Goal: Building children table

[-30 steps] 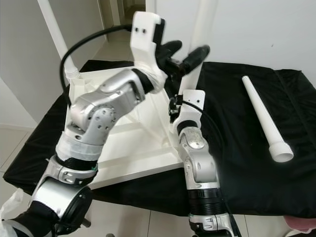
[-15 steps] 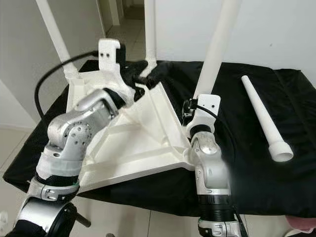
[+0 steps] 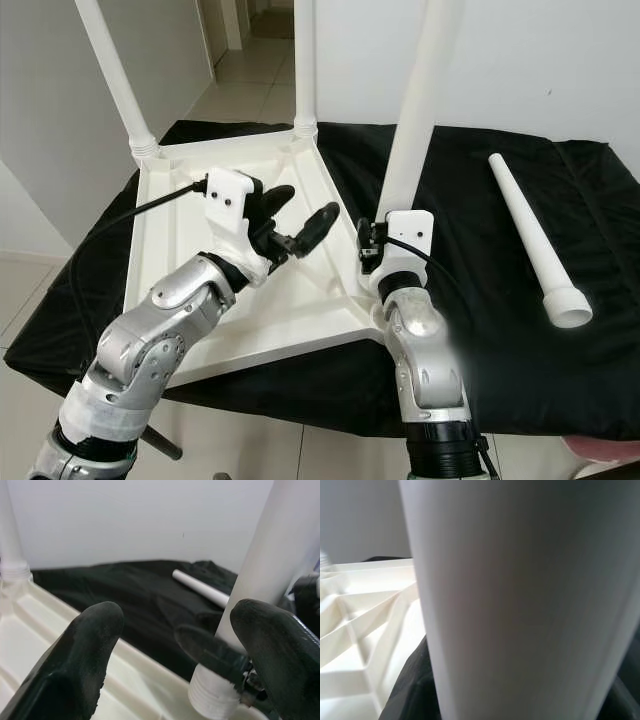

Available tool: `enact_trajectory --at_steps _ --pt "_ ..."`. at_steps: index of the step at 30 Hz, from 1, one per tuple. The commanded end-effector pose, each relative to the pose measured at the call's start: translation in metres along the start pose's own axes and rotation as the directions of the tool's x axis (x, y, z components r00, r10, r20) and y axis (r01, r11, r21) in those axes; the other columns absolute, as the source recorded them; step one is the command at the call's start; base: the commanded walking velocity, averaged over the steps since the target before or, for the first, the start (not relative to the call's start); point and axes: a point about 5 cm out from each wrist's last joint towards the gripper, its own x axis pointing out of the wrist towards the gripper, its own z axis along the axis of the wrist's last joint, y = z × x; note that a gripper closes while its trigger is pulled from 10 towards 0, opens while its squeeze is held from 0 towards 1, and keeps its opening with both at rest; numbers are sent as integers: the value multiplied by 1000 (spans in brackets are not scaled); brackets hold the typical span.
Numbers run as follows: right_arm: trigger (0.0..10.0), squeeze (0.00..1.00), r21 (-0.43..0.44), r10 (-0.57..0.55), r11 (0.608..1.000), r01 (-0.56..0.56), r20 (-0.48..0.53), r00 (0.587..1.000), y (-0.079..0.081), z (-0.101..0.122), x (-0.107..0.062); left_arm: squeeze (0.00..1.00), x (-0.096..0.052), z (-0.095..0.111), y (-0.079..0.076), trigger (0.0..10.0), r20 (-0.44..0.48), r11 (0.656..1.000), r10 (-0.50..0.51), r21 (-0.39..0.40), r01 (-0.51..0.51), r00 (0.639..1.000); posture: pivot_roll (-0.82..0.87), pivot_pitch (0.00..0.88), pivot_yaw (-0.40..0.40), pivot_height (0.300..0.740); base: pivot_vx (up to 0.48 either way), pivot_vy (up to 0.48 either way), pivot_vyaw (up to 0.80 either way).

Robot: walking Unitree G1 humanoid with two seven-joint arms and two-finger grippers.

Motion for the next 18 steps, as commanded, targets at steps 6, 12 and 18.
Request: enact_trajectory --at_steps 6,12,18 --pt "10000 0 -20 34 999 -34 16 999 -5 -4 -18 0 -19 -17 -12 10000 -42 976 -220 2 220 975 -97 58 79 740 0 0 0" --pt "10000 0 -30 47 998 -46 9 999 -11 -14 -32 0 -30 -30 -12 10000 -71 967 -256 -13 256 964 -91 60 78 740 0 0 0" --pt "10000 0 -11 76 997 -75 11 997 -10 -20 -38 0 -39 -44 -14 10000 -128 960 -278 7 281 952 -91 61 78 740 0 0 0"
